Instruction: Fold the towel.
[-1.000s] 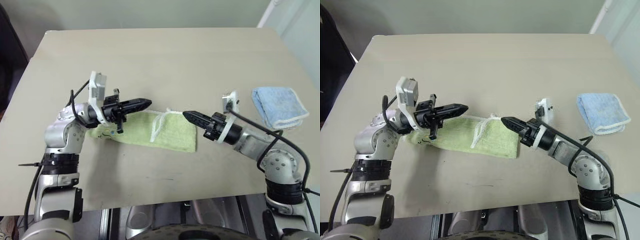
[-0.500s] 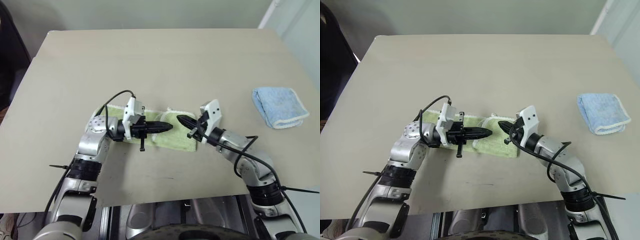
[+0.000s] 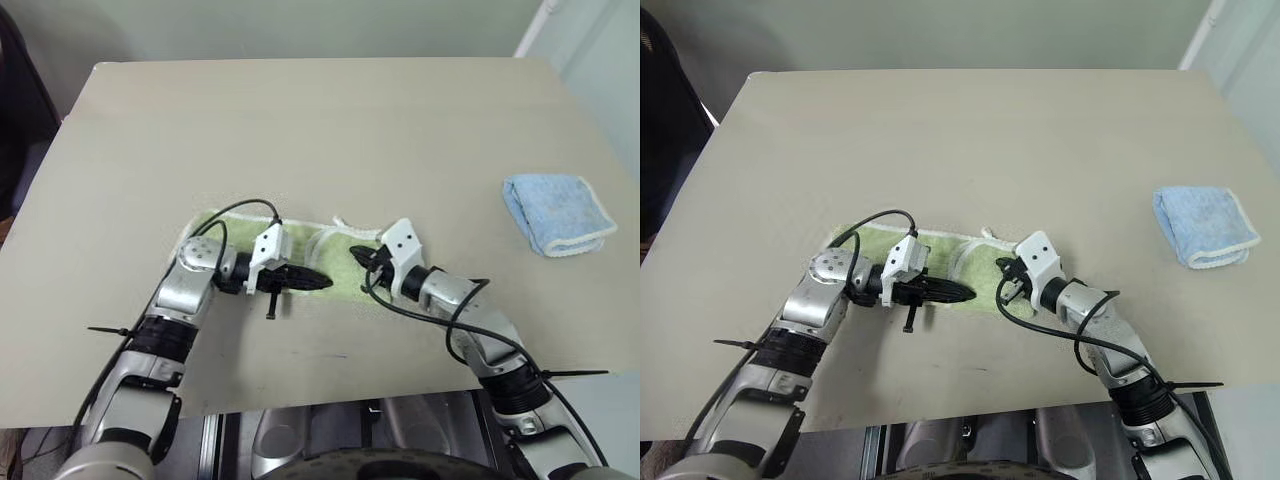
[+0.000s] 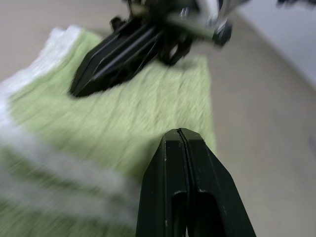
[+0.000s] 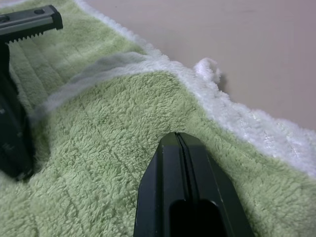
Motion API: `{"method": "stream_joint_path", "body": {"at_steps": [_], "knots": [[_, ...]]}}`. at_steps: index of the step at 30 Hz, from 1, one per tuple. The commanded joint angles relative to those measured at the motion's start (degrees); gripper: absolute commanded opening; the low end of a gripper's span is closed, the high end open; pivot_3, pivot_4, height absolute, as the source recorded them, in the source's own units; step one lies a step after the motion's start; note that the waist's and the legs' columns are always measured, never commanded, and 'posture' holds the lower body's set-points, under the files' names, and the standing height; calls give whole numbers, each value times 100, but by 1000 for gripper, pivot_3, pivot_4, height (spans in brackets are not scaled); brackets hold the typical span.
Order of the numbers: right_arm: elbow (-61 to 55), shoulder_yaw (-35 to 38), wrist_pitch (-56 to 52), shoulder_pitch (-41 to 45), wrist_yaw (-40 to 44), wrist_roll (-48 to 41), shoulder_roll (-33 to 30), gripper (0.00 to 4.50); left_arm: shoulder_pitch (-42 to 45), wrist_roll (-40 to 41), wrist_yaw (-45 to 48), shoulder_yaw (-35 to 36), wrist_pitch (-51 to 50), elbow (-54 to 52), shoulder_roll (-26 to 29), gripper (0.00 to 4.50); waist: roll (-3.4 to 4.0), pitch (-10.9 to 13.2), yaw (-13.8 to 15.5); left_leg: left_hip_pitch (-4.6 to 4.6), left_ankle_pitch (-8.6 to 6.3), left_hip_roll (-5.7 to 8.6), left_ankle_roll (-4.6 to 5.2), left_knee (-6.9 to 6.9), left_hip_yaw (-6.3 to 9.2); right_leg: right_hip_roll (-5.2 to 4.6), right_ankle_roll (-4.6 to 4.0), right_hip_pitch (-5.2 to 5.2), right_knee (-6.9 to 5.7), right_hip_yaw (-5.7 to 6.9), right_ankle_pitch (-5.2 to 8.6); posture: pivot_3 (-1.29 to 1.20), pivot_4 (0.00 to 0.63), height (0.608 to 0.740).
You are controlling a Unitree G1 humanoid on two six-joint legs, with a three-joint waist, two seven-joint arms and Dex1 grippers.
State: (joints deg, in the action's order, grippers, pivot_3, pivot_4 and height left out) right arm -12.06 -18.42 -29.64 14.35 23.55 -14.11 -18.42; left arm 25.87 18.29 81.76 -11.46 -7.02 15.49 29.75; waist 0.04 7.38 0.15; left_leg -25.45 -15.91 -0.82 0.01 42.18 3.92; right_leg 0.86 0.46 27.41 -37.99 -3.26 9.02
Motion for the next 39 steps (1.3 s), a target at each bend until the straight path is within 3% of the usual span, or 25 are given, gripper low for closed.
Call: {"method": "stream_joint_path", "body": {"at_steps": [1,4,7,9,12,17,20,23,33,39], "knots": [[7,214,13,-33,167,-127,103,33,140,438,-244,434,-455,-205,-55,0,0,0,0,2,0,0,0,0,0,0,-1,-1,0,0,-1,0,150,703],[-307,808,-191,-72,386,-938,356,11,204,954,-238,728,-1185,-408,46,178,1,1,1,3,1,-1,-2,0,0,2,-2,0,-1,0,-1,0,150,703],[-922,1340,-752,-172,940,-2055,196,0,210,1662,-206,1182,-2228,-771,397,895,1,1,2,-9,3,0,-6,0,-3,3,2,7,2,0,2,0,150,703],[-1193,1580,-999,-188,1146,-2549,46,0,221,1937,-332,1439,-2660,-917,599,1609,1,1,3,-24,7,0,-12,-1,-8,4,7,16,7,0,6,0,150,703],[-1360,1864,-1295,-33,1261,-2957,-259,612,183,2303,-547,1977,-3176,-994,967,2699,0,0,2,-28,38,0,-66,-2,-8,4,6,18,9,0,10,0,150,703],[-1452,1798,-1483,230,1609,-3057,-791,2331,-106,2590,-889,2743,-3664,-1005,1567,4493,0,0,-8,-26,25,0,-43,-13,-5,4,-2,27,6,-2,6,0,150,703],[-1452,1682,-1489,315,1775,-3045,-943,3460,-398,2587,-1068,3074,-3783,-1026,1891,4500,1,1,-15,-24,20,-1,-34,-20,-1,8,-14,37,0,-2,5,0,150,703],[-1338,1517,-1446,451,1795,-2918,-917,4423,-788,2794,-1722,3840,-4391,-994,2214,4500,0,1,-35,-25,22,-1,-38,-23,2,10,-20,42,-3,-1,4,0,150,703],[-1097,1050,-1367,833,1873,-2821,-498,4469,-2057,3409,-3161,5440,-6553,-1224,2510,4500,-5,-1,-57,-33,22,-5,-45,-32,2,13,-43,65,-9,1,5,0,150,703],[-949,921,-1252,883,1893,-2708,-301,4469,-1982,4080,-4175,6399,-7721,-1498,1920,4500,-5,-2,-34,-33,26,-5,-54,-36,3,14,-55,67,-10,1,3,0,150,703]]}}
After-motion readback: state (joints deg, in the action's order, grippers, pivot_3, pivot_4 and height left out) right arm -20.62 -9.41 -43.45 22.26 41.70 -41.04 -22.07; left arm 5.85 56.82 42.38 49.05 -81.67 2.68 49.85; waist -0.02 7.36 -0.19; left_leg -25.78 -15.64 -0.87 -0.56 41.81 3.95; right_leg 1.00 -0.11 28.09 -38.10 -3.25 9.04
